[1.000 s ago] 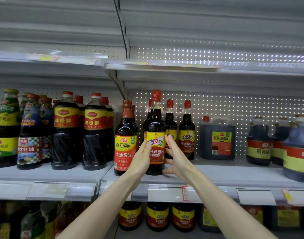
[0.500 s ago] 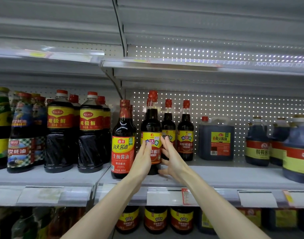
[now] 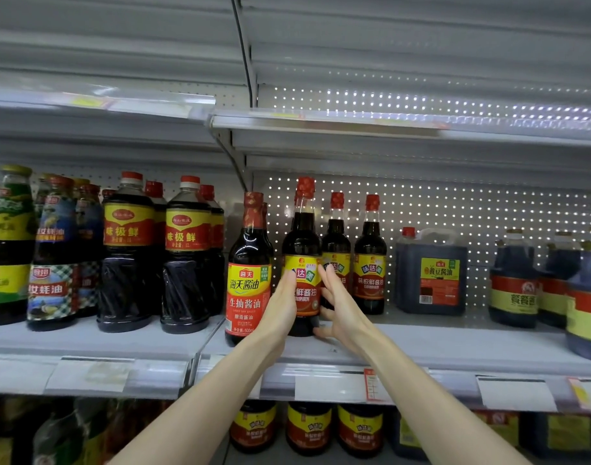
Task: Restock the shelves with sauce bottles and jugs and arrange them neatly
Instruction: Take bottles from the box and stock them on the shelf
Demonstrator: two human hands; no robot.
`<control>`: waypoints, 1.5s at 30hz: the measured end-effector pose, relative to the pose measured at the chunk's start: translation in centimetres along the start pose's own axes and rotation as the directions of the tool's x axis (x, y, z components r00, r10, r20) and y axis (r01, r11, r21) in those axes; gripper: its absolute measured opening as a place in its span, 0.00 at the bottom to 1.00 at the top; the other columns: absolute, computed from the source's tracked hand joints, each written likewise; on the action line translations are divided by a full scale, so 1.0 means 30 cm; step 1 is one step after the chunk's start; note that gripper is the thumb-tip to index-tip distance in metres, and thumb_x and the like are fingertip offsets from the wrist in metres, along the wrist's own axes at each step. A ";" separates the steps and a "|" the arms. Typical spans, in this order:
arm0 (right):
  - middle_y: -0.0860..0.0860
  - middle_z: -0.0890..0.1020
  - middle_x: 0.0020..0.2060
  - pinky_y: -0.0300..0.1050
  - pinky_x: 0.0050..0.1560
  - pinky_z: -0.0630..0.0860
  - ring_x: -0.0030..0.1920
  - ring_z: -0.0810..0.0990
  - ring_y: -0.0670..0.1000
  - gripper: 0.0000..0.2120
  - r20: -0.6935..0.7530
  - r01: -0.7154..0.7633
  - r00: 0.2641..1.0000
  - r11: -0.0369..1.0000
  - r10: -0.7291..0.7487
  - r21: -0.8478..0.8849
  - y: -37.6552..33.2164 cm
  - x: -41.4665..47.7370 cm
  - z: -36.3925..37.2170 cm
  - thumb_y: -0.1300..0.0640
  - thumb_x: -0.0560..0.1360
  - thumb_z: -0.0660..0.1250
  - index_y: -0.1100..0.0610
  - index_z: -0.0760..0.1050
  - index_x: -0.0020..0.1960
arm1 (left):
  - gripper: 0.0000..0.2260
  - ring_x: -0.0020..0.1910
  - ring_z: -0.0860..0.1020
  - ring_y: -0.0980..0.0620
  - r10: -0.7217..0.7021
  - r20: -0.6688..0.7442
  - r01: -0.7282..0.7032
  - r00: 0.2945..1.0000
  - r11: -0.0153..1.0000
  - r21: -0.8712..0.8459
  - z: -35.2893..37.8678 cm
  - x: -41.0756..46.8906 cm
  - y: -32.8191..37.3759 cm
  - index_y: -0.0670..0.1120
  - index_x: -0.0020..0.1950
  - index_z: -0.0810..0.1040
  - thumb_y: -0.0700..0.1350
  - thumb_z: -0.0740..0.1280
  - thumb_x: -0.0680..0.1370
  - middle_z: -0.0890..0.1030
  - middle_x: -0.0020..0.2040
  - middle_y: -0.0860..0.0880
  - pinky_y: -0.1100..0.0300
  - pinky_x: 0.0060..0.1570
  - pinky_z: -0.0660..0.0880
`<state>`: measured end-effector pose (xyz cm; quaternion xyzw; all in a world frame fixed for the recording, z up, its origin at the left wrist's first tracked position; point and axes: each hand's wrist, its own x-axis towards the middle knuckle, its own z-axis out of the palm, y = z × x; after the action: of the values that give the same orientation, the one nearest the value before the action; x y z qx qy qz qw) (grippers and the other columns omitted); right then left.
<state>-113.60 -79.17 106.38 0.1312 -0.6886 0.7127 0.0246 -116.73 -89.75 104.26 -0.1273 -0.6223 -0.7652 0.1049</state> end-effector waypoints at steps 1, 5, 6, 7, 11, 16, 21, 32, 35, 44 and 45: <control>0.52 0.65 0.74 0.63 0.70 0.61 0.73 0.64 0.58 0.27 0.002 0.002 1.000 1.000 -0.002 -0.004 0.000 0.001 0.000 0.38 0.80 0.48 0.48 0.60 0.76 | 0.10 0.49 0.76 0.61 -0.006 0.004 0.006 1.000 1.000 -0.005 0.000 0.003 -0.002 0.59 0.52 0.74 0.56 0.54 0.83 0.79 0.50 0.58 0.56 0.56 0.67; 0.53 0.67 0.73 0.57 0.68 0.64 0.68 0.68 0.53 0.26 0.005 0.034 0.999 0.999 -0.034 -0.015 0.002 0.004 0.004 0.40 0.81 0.48 0.50 0.62 0.75 | 0.13 0.49 0.75 0.61 -0.004 0.014 0.004 1.000 1.000 -0.009 -0.002 -0.001 -0.004 0.57 0.62 0.72 0.57 0.53 0.83 0.78 0.50 0.59 0.57 0.56 0.66; 0.53 0.67 0.73 0.55 0.67 0.65 0.66 0.68 0.52 0.26 0.003 0.038 0.999 0.999 -0.038 -0.016 0.005 0.006 0.004 0.40 0.81 0.48 0.51 0.62 0.75 | 0.13 0.48 0.74 0.62 -0.001 0.013 0.001 1.000 1.000 -0.014 -0.003 0.001 -0.007 0.56 0.63 0.71 0.56 0.53 0.83 0.77 0.49 0.59 0.57 0.56 0.65; 0.53 0.67 0.73 0.55 0.67 0.65 0.67 0.68 0.53 0.26 0.000 0.038 0.999 0.999 -0.038 -0.014 0.007 0.009 0.004 0.41 0.82 0.48 0.51 0.62 0.75 | 0.13 0.47 0.74 0.63 0.000 0.011 0.000 1.000 1.000 -0.016 -0.002 -0.003 -0.005 0.56 0.64 0.71 0.56 0.53 0.83 0.76 0.49 0.60 0.57 0.56 0.64; 0.52 0.65 0.74 0.60 0.70 0.62 0.73 0.63 0.57 0.27 -0.013 0.025 1.000 1.000 -0.025 -0.005 0.010 0.026 -0.001 0.39 0.81 0.48 0.49 0.60 0.76 | 0.17 0.51 0.73 0.58 -0.016 0.025 0.016 1.000 1.000 0.001 0.003 -0.003 0.002 0.54 0.69 0.69 0.57 0.53 0.83 0.76 0.55 0.56 0.56 0.57 0.62; 0.53 0.64 0.75 0.61 0.70 0.61 0.74 0.62 0.57 0.27 -0.019 -0.002 1.000 0.999 0.003 0.037 0.009 0.036 0.004 0.39 0.81 0.49 0.49 0.60 0.76 | 0.19 0.52 0.74 0.58 -0.039 0.039 0.039 0.998 0.999 -0.010 -0.006 0.012 0.003 0.53 0.69 0.70 0.58 0.52 0.83 0.77 0.56 0.53 0.56 0.57 0.63; 0.53 0.63 0.75 0.61 0.71 0.60 0.74 0.61 0.57 0.28 -0.032 -0.007 0.999 0.999 0.009 0.053 0.013 0.050 0.003 0.39 0.81 0.49 0.50 0.60 0.76 | 0.20 0.52 0.72 0.57 -0.067 0.015 0.068 0.998 0.996 -0.061 -0.007 0.014 0.002 0.52 0.70 0.69 0.59 0.54 0.82 0.75 0.57 0.53 0.56 0.56 0.63; 0.53 0.63 0.75 0.62 0.71 0.58 0.75 0.61 0.57 0.28 -0.024 -0.036 0.999 0.998 0.037 0.042 0.014 0.059 -0.001 0.39 0.81 0.49 0.51 0.59 0.76 | 0.10 0.50 0.73 0.59 -0.058 0.016 0.058 0.998 0.998 -0.011 -0.005 0.030 -0.013 0.60 0.57 0.72 0.59 0.53 0.82 0.75 0.52 0.56 0.56 0.57 0.63; 0.52 0.63 0.75 0.62 0.71 0.58 0.75 0.61 0.57 0.28 -0.025 -0.039 0.999 0.999 0.040 0.036 0.015 0.057 0.000 0.38 0.81 0.49 0.50 0.58 0.77 | 0.08 0.46 0.71 0.62 -0.046 0.008 0.046 0.999 0.999 -0.005 -0.002 0.026 -0.010 0.60 0.56 0.69 0.58 0.53 0.82 0.74 0.48 0.59 0.56 0.57 0.62; 0.53 0.64 0.74 0.52 0.68 0.63 0.74 0.63 0.55 0.26 -0.037 0.002 0.999 0.998 -0.004 -0.066 -0.010 0.032 0.007 0.42 0.83 0.48 0.53 0.60 0.76 | 0.20 0.64 0.73 0.53 0.005 0.028 -0.007 1.000 0.997 0.070 0.001 0.009 0.002 0.55 0.71 0.68 0.59 0.52 0.82 0.75 0.65 0.52 0.51 0.69 0.66; 0.53 0.65 0.74 0.50 0.67 0.63 0.73 0.64 0.55 0.25 -0.047 0.018 0.999 0.996 -0.022 -0.085 -0.016 0.027 0.006 0.43 0.83 0.48 0.53 0.60 0.76 | 0.19 0.63 0.74 0.52 0.017 0.039 -0.021 0.999 0.996 0.087 0.001 0.003 0.009 0.54 0.71 0.68 0.58 0.52 0.83 0.76 0.64 0.51 0.49 0.69 0.67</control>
<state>-114.26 -79.44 107.02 0.1200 -0.7159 0.6857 0.0538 -116.72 -89.79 104.55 -0.1431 -0.6559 -0.7336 0.1057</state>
